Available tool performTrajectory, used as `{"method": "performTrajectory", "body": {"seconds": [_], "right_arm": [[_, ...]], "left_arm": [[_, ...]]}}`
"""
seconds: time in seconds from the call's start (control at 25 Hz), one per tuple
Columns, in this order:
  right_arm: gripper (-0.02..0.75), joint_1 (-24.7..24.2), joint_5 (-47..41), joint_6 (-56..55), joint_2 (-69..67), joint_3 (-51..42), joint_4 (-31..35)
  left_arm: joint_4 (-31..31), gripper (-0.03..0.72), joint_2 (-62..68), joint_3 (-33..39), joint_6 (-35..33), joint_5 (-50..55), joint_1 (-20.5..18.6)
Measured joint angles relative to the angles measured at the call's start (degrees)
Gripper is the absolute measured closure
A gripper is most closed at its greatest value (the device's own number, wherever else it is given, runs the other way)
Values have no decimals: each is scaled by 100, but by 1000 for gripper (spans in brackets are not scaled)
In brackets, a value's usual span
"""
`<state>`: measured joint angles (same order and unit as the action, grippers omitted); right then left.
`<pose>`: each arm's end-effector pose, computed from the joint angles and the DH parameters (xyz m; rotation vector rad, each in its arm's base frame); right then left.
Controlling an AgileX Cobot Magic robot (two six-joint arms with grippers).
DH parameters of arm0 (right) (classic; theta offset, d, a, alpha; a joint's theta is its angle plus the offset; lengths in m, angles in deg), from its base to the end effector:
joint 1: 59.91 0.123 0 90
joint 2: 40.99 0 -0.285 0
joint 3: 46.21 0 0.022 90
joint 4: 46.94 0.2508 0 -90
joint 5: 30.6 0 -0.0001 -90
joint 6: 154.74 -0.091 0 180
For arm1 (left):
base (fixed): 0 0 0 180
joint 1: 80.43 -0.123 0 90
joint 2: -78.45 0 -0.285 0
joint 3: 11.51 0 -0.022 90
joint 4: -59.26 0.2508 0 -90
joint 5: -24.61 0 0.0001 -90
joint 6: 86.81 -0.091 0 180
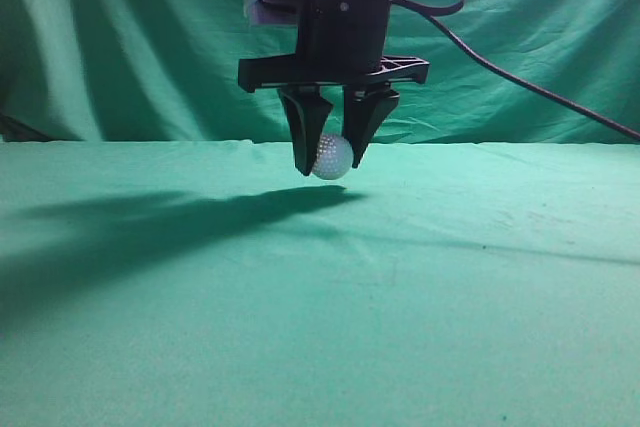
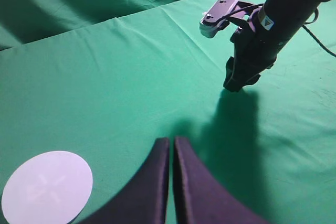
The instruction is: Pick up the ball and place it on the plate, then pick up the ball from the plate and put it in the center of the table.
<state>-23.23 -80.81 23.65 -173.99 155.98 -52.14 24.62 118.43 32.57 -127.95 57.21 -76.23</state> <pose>0.3777 0.2734 0.1771 -0.9062 2.6521 0.0484 0.1068 -0.0358 0.3217 0.4570 1.8843 -0.2253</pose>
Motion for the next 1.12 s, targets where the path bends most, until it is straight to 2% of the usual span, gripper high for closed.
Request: {"method": "performTrajectory", "body": {"seconds": [0.04, 0.08, 0.12, 0.16, 0.2, 0.44, 0.64, 0.76, 0.88, 1.0, 1.12], "right_arm": [[421, 0, 0, 0, 0, 0, 0], [370, 0, 0, 0, 0, 0, 0], [353, 0, 0, 0, 0, 0, 0], [365, 0, -2, 0, 0, 0, 0], [302, 0, -2, 0, 0, 0, 0], [90, -3, -134, 0, 0, 191, -4], [101, -3, -1053, 192, 31, 1040, -4], [334, -3, -1566, 182, 291, 1396, -4], [614, -3, -1770, 123, 754, 1484, -4], [738, -3, -1982, -5, 1271, 1489, -4], [738, -3, -2131, -27, 1777, 1489, -4]], "left_arm": [[0, 688, 0, 0, 0, 0, 0], [0, 688, 0, 0, 0, 0, 0], [0, 688, 0, 0, 0, 0, 0], [0, 688, 0, 0, 0, 0, 0], [0, 688, 0, 0, 0, 0, 0], [0, 688, 0, 0, 0, 0, 0], [-49, 688, 0, 0, 0, 0, 0], [-122, 688, 0, 0, 0, -21, 0], [-190, 688, 0, 0, 0, -32, 0], [-236, 688, 0, 10, 0, -40, 0], [-380, 688, -42, 165, 0, -100, 0]]}}
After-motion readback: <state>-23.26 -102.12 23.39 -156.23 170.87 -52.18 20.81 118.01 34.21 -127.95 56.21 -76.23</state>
